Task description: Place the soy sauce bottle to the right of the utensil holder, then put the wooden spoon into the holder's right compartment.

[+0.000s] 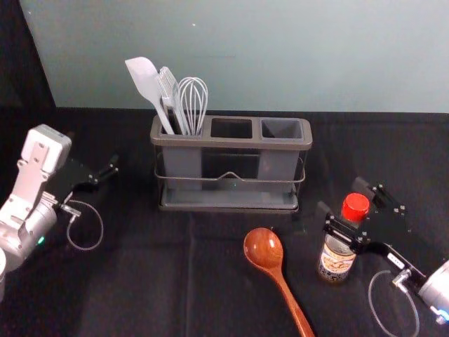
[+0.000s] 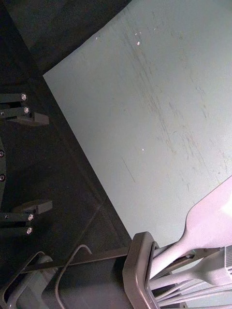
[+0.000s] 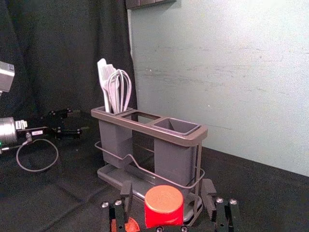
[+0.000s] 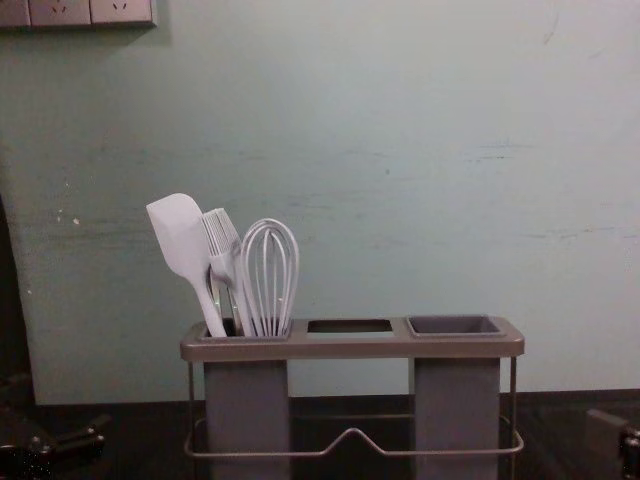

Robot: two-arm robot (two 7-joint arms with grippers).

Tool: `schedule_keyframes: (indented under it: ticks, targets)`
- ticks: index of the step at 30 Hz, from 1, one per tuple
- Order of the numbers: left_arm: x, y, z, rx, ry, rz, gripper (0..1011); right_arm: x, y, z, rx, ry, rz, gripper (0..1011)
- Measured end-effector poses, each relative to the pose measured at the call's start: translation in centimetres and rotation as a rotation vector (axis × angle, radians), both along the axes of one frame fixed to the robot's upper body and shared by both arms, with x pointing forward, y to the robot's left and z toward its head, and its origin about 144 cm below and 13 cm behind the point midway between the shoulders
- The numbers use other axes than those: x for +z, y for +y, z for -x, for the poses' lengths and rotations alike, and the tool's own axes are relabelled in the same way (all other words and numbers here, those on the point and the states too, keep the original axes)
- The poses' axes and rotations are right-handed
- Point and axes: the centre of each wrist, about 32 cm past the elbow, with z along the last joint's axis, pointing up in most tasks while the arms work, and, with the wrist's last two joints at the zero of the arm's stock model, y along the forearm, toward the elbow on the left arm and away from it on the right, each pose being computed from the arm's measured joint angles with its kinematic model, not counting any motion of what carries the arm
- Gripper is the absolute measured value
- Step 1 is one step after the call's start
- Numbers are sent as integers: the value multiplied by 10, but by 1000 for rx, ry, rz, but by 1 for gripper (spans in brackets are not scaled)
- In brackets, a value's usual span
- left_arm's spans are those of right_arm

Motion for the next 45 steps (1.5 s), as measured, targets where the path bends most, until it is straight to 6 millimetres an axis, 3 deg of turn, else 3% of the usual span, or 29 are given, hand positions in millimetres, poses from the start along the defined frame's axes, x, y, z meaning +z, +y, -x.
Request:
schedule_keyframes:
  ticks: [10, 19, 34, 45]
  targets:
    - [0, 0, 0, 0, 0, 0, 1005, 0, -1, 5, -3, 5, 8, 696]
    - [0, 0, 0, 0, 0, 0, 1005, 3, -2, 8, -11, -4, 12, 385]
    - [0, 0, 0, 0, 0, 0, 1005, 19, -9, 0, -20, -48, 31, 382]
    - [0, 0, 0, 0, 0, 0, 1005, 22, -22, -42, -60, -80, 42, 382]
